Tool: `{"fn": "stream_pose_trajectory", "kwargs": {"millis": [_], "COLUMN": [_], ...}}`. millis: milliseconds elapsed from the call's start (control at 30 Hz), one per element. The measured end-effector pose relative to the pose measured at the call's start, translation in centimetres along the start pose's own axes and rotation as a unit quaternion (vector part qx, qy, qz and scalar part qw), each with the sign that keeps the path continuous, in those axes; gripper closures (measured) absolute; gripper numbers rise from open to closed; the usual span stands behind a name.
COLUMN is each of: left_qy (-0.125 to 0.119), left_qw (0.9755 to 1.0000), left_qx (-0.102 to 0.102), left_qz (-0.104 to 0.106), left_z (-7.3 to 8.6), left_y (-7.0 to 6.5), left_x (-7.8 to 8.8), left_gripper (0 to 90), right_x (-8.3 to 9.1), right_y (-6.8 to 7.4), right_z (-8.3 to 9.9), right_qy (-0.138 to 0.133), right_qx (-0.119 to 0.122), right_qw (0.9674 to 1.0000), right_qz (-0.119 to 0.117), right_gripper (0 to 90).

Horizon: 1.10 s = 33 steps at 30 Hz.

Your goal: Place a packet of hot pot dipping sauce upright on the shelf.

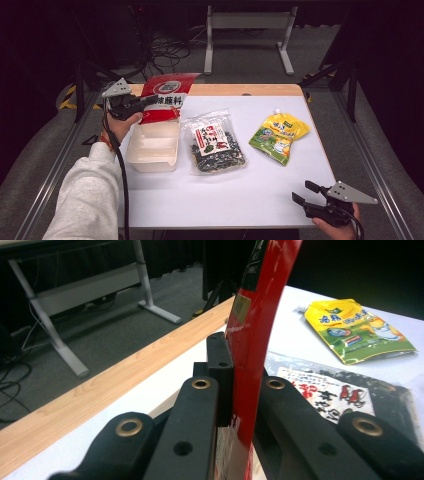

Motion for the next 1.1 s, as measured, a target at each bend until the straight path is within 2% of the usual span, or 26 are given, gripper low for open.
{"fn": "stream_pose_trajectory", "kwargs": {"millis": [167, 200, 300, 333, 367, 400, 433, 467, 600, 667, 800, 933, 1000, 1100], "left_qy": [0.005, 0.005, 0.01, 0.015, 0.026, 0.032, 0.038, 0.04, 0.044, 0.052, 0.074, 0.087, 0.087, 0.096], "left_qw": [1.0, 0.9999, 0.9999, 0.9998, 0.9996, 0.9995, 0.9993, 0.9992, 0.999, 0.9985, 0.9965, 0.9954, 0.9956, 0.9944], "left_qx": [-0.001, 0.006, 0.006, 0.009, 0.004, -0.002, -0.006, 0.003, 0.01, -0.002, -0.018, -0.016, -0.011, -0.014], "left_qz": [0.003, 0.008, 0.004, 0.004, 0.01, 0.005, 0.003, 0.009, -0.004, -0.018, -0.034, -0.036, -0.033, -0.041], "left_z": [0.7, 1.0, 1.4, 1.7, 2.2, 2.4, 2.5, 2.7, 3.1, 3.2, 3.8, 4.8, 5.1, 5.4], "left_y": [0.5, 0.7, 0.9, 1.1, 1.1, 1.1, 1.3, 1.3, 2.0, 2.2, 2.6, 3.1, 3.1, 3.1], "left_x": [-1.1, -1.7, -2.0, -2.2, -2.4, -2.4, -2.4, -2.4, -2.1, -1.8, -1.2, -0.6, -0.6, -0.9], "left_gripper": [89.9, 89.8, 89.8, 89.8, 89.4, 89.0, 88.1, 87.2, 85.1, 84.6, 82.4, 88.7, 89.7, 89.9], "right_x": [0.3, 0.4, 0.5, 0.5, 0.5, 0.6, 0.5, 0.5, 0.5, 0.4, 0.2, 0.1, 0.0, -0.1], "right_y": [0.1, 0.2, 0.2, 0.2, 0.3, 0.4, 0.4, 0.4, 0.3, 0.3, 0.2, 0.2, 0.1, 0.0], "right_z": [0.6, 0.6, 0.7, 0.7, 0.7, 0.7, 0.7, 0.7, 0.6, 0.6, 0.6, 0.5, 0.4, 0.4], "right_qy": [0.005, 0.005, 0.005, 0.004, 0.004, 0.004, 0.004, 0.004, 0.005, 0.008, 0.013, 0.015, 0.013, 0.016], "right_qx": [-0.004, -0.005, -0.005, -0.005, -0.006, -0.005, -0.004, -0.004, -0.006, -0.004, -0.002, -0.002, -0.003, -0.004], "right_qw": [1.0, 1.0, 1.0, 1.0, 0.9999, 1.0, 1.0, 1.0, 1.0, 0.9999, 0.9999, 0.9999, 0.9999, 0.9998], "right_qz": [0.004, 0.005, 0.007, 0.007, 0.008, 0.007, 0.006, 0.007, 0.006, 0.008, 0.007, 0.007, 0.006, 0.008], "right_gripper": [34.3, 34.3, 34.2, 34.3, 34.3, 34.2, 34.2, 34.3, 34.3, 34.2, 34.2, 34.2, 34.2, 34.4]}}
Point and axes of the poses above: each handheld gripper's, and its own axes: x roughly backward along the jaws, z roughly out of its underside, y roughly to its left, the point moved 8 cm from there along -x, roughly forward along the jaws, and after that the axes turned 13 degrees about -z, right-handed, at the moved point
